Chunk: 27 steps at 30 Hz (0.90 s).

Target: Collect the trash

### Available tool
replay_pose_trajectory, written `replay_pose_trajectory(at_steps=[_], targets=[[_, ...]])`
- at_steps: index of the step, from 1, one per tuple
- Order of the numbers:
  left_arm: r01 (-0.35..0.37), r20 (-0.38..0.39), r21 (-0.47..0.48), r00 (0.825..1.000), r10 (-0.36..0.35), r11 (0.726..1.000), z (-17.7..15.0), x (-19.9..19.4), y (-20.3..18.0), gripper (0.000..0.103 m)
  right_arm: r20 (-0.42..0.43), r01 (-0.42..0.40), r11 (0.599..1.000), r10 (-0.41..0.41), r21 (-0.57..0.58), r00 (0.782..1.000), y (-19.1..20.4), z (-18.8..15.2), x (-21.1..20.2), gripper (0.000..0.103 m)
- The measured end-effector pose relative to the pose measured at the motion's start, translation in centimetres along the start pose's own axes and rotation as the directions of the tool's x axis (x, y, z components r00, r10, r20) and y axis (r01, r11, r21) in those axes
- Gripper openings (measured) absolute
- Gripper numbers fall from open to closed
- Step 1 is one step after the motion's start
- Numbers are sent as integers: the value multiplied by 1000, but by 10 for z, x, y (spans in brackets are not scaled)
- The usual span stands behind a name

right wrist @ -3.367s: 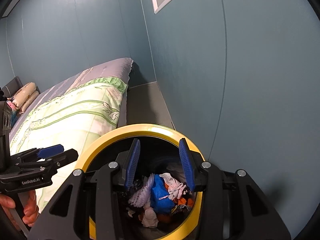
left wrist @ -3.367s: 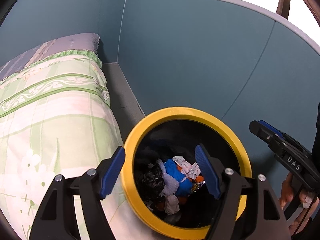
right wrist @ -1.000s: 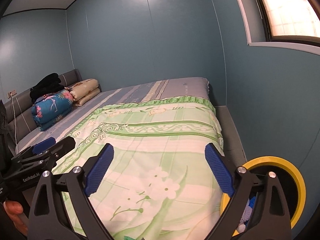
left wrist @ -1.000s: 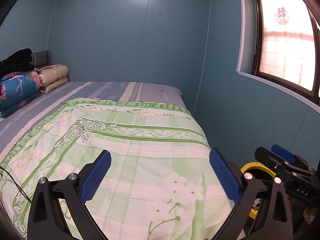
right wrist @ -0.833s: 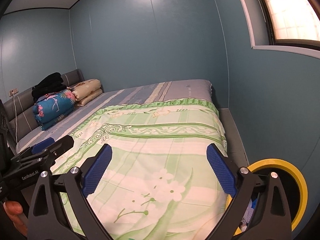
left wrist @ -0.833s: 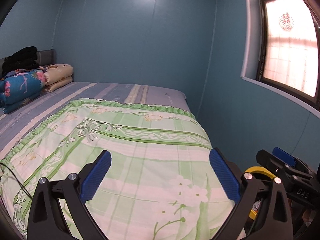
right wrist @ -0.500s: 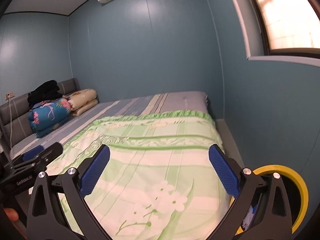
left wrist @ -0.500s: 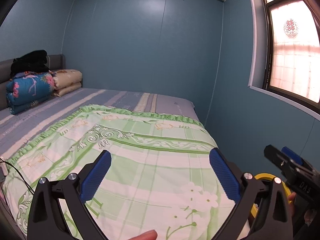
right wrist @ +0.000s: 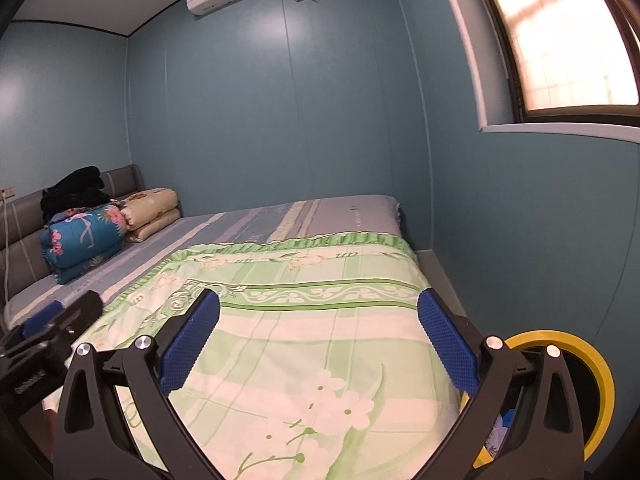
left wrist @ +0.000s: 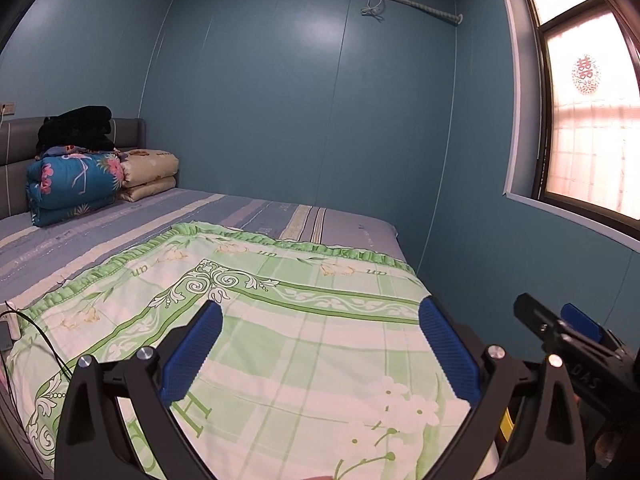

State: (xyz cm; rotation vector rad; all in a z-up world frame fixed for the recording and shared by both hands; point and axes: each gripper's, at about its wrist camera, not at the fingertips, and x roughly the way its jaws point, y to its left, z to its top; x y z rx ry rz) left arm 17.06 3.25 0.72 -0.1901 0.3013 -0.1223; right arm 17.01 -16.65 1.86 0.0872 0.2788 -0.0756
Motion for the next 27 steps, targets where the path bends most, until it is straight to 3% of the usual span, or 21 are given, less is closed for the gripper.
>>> replay_pose_trajectory(at_steps=[13, 27], targets=[[37, -8, 0, 999, -37, 999, -24, 4, 3, 95, 46, 42, 999, -40, -35, 998, -9, -24, -4, 95], [57, -11, -26, 998, -58, 998, -26, 6, 12, 95, 7, 32, 999, -32, -42, 999, -2, -37, 8, 95]])
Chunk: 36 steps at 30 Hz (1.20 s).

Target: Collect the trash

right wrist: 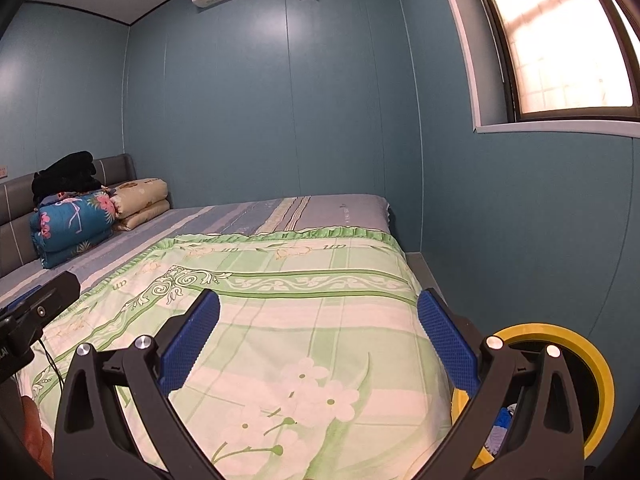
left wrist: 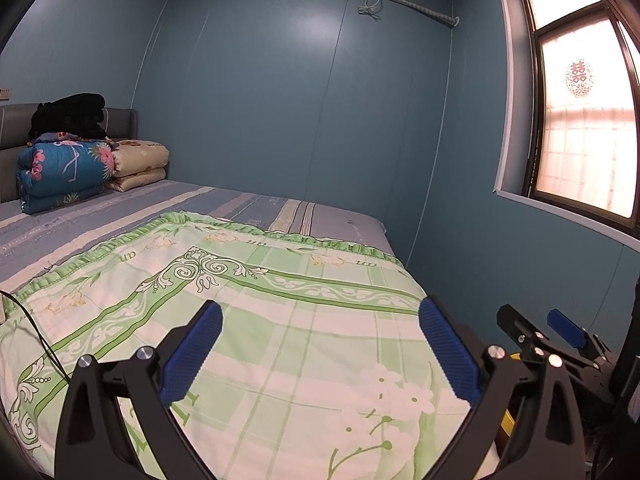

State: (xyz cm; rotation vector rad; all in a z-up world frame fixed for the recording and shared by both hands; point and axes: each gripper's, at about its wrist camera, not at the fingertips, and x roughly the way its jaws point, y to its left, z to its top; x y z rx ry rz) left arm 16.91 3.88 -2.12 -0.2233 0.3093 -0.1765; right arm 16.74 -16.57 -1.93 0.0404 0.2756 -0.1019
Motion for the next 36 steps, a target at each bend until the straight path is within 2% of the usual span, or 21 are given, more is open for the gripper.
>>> replay_pose_trajectory(at_steps=[12, 36], targets=[[6, 13, 0, 1000, -6, 1000, 1, -5, -1, 95, 13, 14, 1000, -14, 6, 1000, 0, 2, -3, 95], [5, 7, 5, 1000, -5, 1000, 0, -5, -5, 95, -30, 13, 1000, -13, 20, 999, -3, 0, 5, 95]])
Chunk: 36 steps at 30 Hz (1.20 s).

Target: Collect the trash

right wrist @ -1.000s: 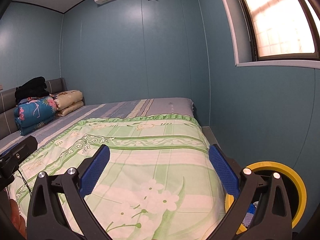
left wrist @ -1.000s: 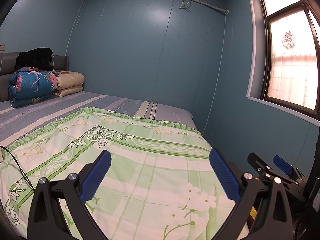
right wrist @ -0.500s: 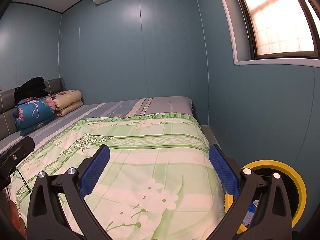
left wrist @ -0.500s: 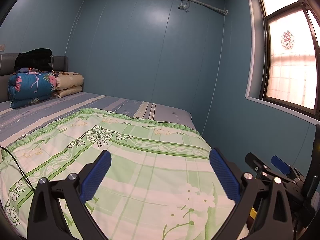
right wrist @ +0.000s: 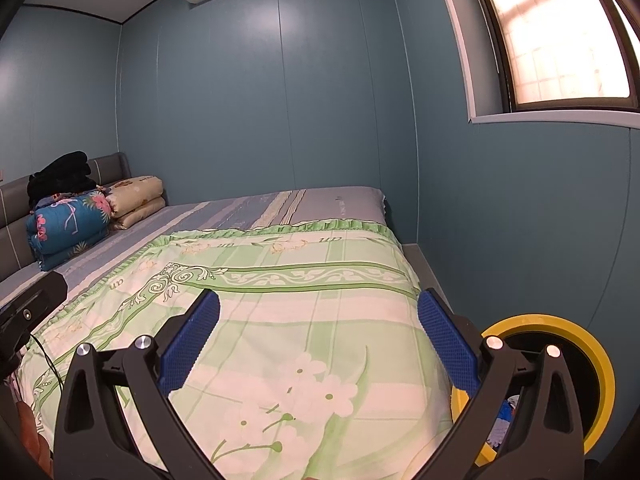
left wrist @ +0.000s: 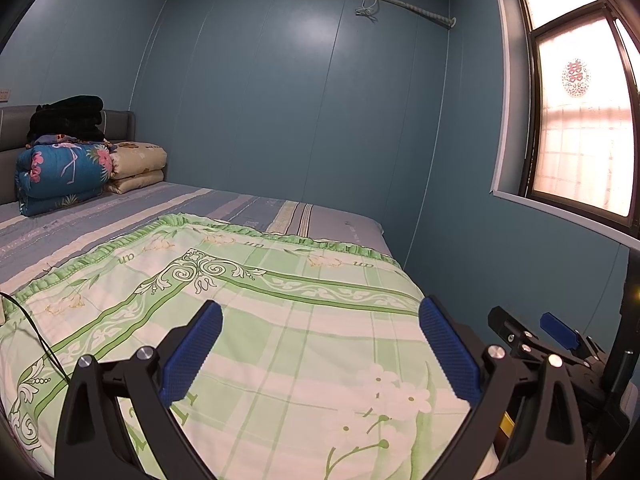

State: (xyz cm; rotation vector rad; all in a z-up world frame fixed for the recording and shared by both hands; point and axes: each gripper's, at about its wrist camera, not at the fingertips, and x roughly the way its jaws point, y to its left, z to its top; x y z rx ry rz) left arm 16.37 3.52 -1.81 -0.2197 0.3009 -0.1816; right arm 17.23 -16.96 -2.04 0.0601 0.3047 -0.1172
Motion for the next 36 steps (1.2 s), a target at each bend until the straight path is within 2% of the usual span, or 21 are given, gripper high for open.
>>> replay_pose_trajectory(at_steps=[36], targets=[[7, -3, 10, 1000, -7, 1000, -2, 1, 4, 95, -24, -1, 1000, 1, 10, 1000, -4, -3, 5, 95]])
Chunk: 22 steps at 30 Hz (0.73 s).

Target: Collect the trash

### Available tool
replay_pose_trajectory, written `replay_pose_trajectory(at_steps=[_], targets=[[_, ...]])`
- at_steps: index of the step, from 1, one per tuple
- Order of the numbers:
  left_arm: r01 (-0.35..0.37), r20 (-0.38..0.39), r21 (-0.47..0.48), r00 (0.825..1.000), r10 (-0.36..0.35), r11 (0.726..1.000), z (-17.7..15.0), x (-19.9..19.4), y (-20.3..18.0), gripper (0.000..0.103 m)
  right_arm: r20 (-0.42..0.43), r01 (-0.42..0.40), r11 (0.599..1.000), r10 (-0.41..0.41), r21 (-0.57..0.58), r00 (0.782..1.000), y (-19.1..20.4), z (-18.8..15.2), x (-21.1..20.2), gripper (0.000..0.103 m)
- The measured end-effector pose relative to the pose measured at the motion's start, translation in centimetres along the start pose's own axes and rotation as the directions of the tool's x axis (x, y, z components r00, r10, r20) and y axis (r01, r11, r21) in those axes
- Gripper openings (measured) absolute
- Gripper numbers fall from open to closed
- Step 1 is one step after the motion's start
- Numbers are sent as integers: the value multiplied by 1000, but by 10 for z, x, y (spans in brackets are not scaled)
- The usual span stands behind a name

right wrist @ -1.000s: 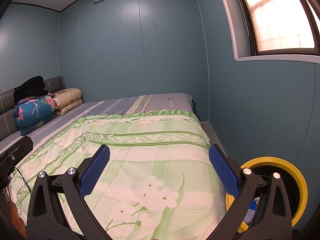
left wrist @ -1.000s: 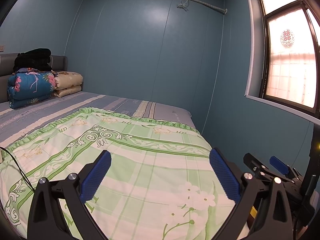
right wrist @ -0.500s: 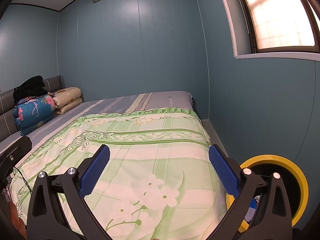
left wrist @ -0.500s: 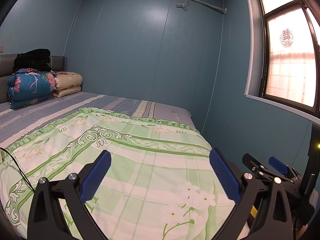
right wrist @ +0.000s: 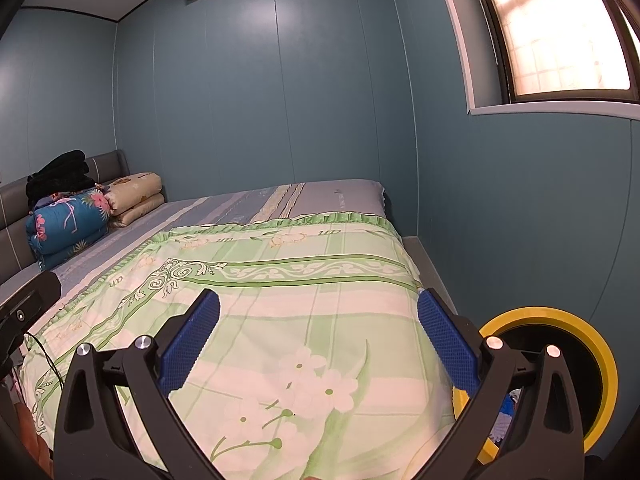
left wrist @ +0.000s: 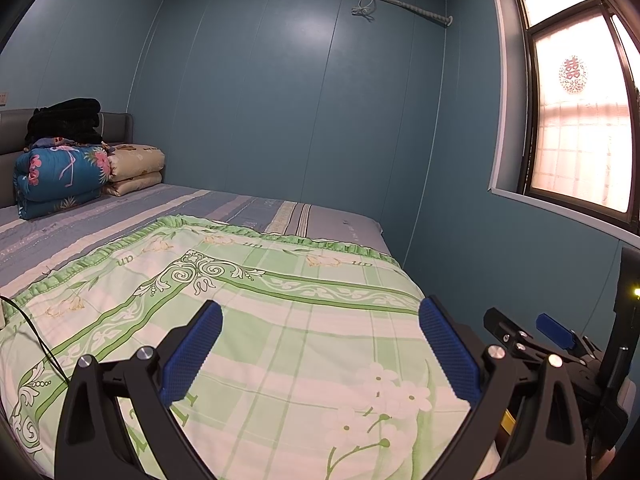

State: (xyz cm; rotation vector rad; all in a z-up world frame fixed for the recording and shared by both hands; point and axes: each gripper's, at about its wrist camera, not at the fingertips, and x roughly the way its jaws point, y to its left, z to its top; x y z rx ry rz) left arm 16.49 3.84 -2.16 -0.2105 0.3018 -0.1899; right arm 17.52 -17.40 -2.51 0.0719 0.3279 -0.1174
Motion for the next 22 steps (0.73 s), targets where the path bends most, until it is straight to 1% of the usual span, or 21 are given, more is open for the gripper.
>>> replay_pose_trajectory(at_steps=[22], targets=[[2, -5, -7, 1000, -2, 1000, 1, 2, 4, 95, -14, 1, 1000, -1, 6, 1000, 0, -3, 4, 95]])
